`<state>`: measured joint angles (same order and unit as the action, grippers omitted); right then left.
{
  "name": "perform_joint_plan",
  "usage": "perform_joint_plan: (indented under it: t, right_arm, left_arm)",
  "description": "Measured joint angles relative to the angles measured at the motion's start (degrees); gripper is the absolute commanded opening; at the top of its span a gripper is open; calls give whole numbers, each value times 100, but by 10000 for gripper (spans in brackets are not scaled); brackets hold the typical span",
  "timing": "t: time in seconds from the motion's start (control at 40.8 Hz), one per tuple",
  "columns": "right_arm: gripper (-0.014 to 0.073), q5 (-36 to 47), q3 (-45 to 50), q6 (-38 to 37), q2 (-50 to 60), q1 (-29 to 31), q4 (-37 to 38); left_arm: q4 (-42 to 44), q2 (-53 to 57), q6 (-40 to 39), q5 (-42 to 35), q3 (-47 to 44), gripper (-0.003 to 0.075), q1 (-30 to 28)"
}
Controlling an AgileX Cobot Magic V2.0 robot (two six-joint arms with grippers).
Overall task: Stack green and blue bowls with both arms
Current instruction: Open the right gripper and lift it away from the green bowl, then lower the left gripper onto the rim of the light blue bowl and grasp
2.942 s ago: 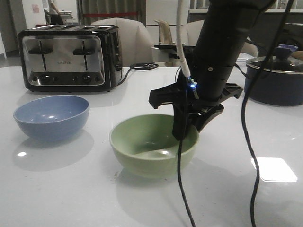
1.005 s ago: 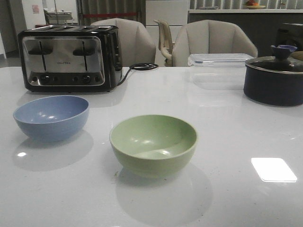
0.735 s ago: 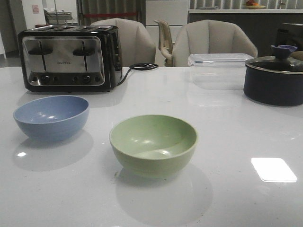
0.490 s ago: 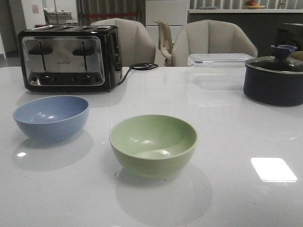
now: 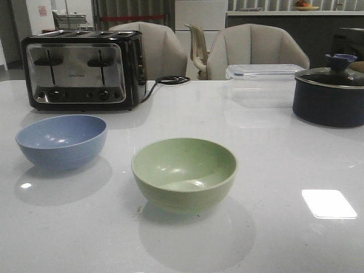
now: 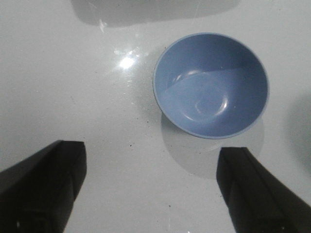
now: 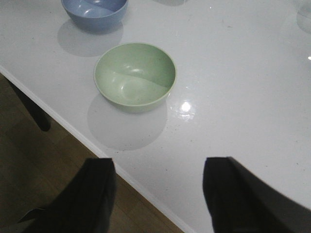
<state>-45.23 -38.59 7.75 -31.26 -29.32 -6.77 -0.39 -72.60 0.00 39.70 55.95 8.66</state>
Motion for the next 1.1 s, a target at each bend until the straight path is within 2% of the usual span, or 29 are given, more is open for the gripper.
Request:
perform_joint_plan:
  t: [0.294, 0.49, 0.711, 0.785, 0.981, 1.103]
  right_arm:
    - [495, 0, 0, 0, 0, 0, 0]
    - [495, 0, 0, 0, 0, 0, 0]
    - [495, 0, 0, 0, 0, 0, 0]
    - [495, 0, 0, 0, 0, 0, 0]
    - [495, 0, 0, 0, 0, 0, 0]
    - [495, 0, 0, 0, 0, 0, 0]
  left_arm:
    - [39, -2025, 0, -11, 1052, 602, 13]
    - [39, -2769, 0, -216, 1344, 602, 13]
    - [-11, -3303, 0, -808, 1366, 592, 13]
    - [-32, -3419, 0, -942, 1394, 536, 13]
    - [-110, -3518, 0, -1055, 1419, 299, 13]
    - [-110, -3530, 0, -1065, 1419, 176, 13]
